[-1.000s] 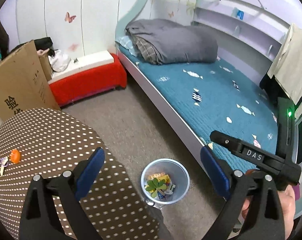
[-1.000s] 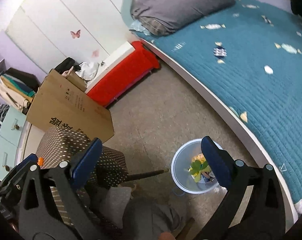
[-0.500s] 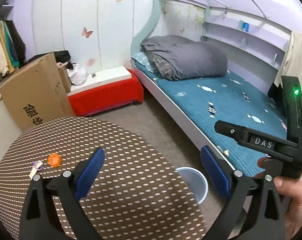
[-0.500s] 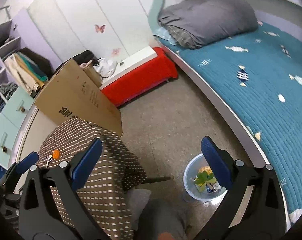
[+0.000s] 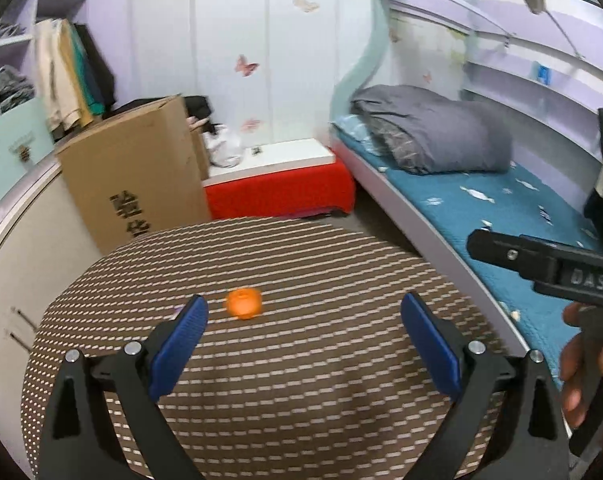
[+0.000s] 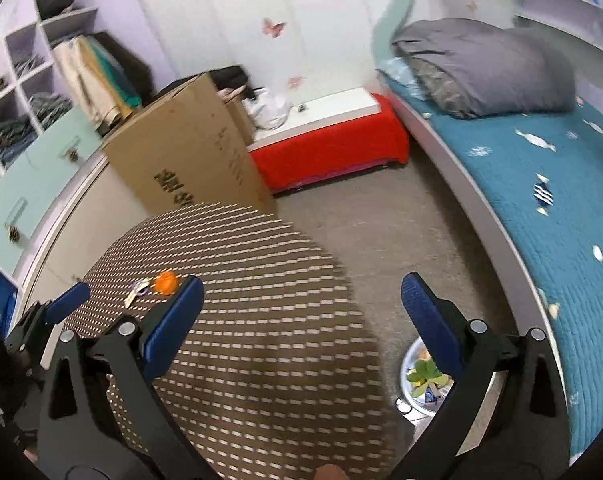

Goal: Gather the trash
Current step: 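Move both tools back over the table, then grasp the orange cap with the right gripper while the left gripper grasps the white tag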

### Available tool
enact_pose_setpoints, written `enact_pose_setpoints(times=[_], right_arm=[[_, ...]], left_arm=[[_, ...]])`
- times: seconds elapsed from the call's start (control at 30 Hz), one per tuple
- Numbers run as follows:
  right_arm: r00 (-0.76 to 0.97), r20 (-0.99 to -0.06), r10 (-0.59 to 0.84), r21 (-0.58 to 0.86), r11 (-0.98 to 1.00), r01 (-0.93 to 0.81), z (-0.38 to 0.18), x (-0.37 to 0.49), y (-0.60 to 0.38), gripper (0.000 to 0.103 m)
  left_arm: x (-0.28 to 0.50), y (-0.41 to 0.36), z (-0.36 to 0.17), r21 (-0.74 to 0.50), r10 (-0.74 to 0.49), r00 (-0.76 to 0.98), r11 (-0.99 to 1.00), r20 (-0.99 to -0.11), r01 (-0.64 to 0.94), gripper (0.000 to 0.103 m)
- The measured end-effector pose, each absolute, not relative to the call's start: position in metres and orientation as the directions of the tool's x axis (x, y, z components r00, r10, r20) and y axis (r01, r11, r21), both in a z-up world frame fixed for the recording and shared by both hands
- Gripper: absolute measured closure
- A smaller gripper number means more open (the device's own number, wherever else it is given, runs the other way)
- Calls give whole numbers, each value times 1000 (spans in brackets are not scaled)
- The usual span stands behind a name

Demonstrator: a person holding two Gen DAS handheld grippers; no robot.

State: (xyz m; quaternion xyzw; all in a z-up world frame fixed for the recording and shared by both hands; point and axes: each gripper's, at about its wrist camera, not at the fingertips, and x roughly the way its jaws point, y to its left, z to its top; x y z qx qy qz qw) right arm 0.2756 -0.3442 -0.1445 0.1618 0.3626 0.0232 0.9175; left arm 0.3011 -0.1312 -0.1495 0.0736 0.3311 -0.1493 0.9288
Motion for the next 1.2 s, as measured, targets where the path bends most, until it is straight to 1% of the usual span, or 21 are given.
enact_pose_setpoints(times=[0.13, 0.23, 0.37, 0.57, 0.63, 0.67, 0.7, 0.73, 0.77, 0.8, 0.87, 0.97, 1.07, 1.1, 1.2], right_arm=[[714, -675, 183, 268, 963, 6, -151, 296, -302, 6], [696, -691, 196, 233, 971, -42, -155, 309, -279, 6], [679, -707, 200, 195, 977, -85, -163, 326, -253, 6], [649, -730, 216, 192, 975, -109, -177, 339, -239, 6], [640, -738, 214, 181, 976, -119, -181, 342, -237, 6], [633, -745, 209, 166, 978, -127, -183, 345, -235, 6], [630, -751, 200, 151, 980, -131, -184, 348, -234, 7], [627, -754, 196, 143, 981, -134, -186, 349, -233, 7], [623, -757, 196, 138, 980, -141, -188, 351, -231, 7], [618, -760, 202, 138, 979, -150, -190, 354, -229, 7], [609, -767, 203, 128, 978, -165, -194, 359, -223, 7], [589, -778, 220, 120, 972, -204, -201, 363, -209, 7], [582, -780, 233, 110, 965, -238, -203, 367, -191, 11], [580, -780, 236, 110, 963, -245, -204, 368, -187, 14], [567, -788, 241, 98, 957, -272, -210, 372, -170, 27]], left_arm=[[323, -89, -162, 43, -169, 734, 964, -657, 261, 8], [338, -70, -170, 60, -146, 720, 966, -678, 253, 8], [360, -58, -185, 148, -88, 696, 951, -712, 272, 8], [394, -48, -209, 163, -81, 644, 937, -761, 310, 8], [399, -47, -212, 138, -112, 631, 933, -767, 333, 10], [401, -47, -213, 123, -130, 625, 931, -769, 344, 20], [405, -47, -215, 101, -152, 608, 927, -779, 360, 38], [408, -47, -218, 83, -166, 593, 925, -788, 370, 44], [409, -43, -218, 38, -209, 583, 923, -785, 382, 53], [409, -41, -219, 19, -227, 579, 922, -783, 387, 61], [407, -39, -218, 25, -226, 585, 921, -779, 389, 79], [407, -28, -217, -37, -272, 571, 920, -774, 389, 81], [404, -20, -218, -88, -299, 566, 925, -769, 369, 81], [405, -16, -218, -101, -301, 567, 929, -766, 357, 81], [404, -8, -218, -116, -301, 576, 935, -760, 334, 81]])
